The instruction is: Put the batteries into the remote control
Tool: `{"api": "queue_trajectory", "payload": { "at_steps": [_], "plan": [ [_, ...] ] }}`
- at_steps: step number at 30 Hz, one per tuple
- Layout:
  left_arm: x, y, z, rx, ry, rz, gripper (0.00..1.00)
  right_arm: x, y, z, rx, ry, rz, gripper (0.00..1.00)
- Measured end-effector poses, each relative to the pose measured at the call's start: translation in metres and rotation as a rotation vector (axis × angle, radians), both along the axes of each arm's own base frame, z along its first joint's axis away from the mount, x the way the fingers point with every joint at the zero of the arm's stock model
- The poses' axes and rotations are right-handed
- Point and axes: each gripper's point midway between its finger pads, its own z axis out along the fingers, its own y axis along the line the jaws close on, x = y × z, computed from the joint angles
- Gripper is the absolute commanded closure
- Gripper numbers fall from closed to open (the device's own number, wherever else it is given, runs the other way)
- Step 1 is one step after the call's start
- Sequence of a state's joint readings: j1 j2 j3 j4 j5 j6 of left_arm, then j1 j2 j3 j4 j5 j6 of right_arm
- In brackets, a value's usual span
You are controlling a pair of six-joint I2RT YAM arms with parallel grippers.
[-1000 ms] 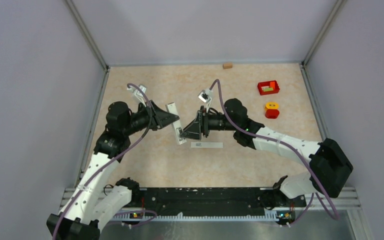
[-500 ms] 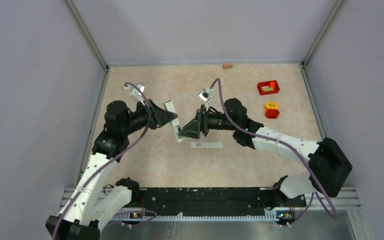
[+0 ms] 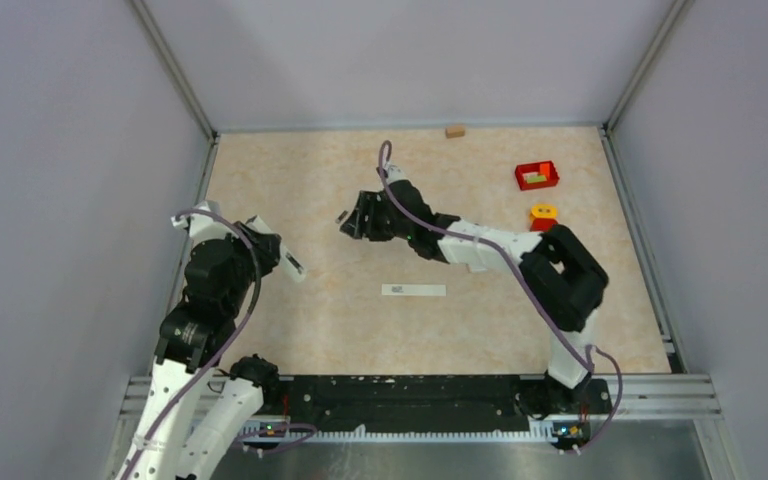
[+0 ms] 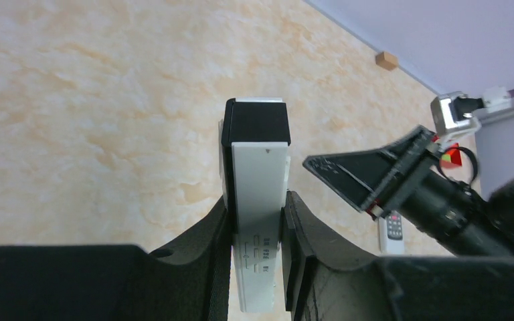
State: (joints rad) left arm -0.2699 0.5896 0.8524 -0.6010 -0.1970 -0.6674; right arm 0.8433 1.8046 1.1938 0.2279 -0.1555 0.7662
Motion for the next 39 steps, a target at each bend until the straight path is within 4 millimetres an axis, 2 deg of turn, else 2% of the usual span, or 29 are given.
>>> {"api": "queue_trajectory", "payload": {
  "at_steps": [4, 6, 10, 14, 22, 24, 27, 39],
  "plan": [
    [-0.01, 0.017, 0.004, 0.023, -0.025, 0.073, 1.0, 0.052, 0.01, -0.044, -0.22, -0.028, -0.192, 0.35],
    [-0.011, 0.022, 0.003, 0.036, -0.023, 0.096, 1.0, 0.066, 0.018, -0.059, -0.311, -0.058, -0.247, 0.34],
    [-0.013, 0.029, -0.002, 0.058, -0.005, 0.123, 1.0, 0.079, 0.036, -0.09, -0.467, -0.109, -0.321, 0.33],
    [-0.014, 0.029, -0.002, 0.062, -0.003, 0.125, 1.0, 0.079, 0.034, -0.124, -0.598, -0.135, -0.355, 0.31],
    [-0.015, 0.03, -0.005, 0.074, 0.008, 0.123, 1.0, 0.112, 0.051, -0.126, -0.637, -0.207, -0.428, 0.31],
    [-0.015, 0.031, -0.005, 0.079, 0.009, 0.125, 1.0, 0.118, 0.054, -0.126, -0.646, -0.219, -0.441, 0.36],
    [-0.015, 0.032, -0.006, 0.086, 0.009, 0.13, 1.0, 0.122, 0.052, -0.128, -0.664, -0.23, -0.456, 0.49],
    [-0.014, 0.034, -0.007, 0.094, 0.017, 0.138, 1.0, 0.123, 0.042, -0.131, -0.673, -0.244, -0.503, 0.94]
  ]
}}
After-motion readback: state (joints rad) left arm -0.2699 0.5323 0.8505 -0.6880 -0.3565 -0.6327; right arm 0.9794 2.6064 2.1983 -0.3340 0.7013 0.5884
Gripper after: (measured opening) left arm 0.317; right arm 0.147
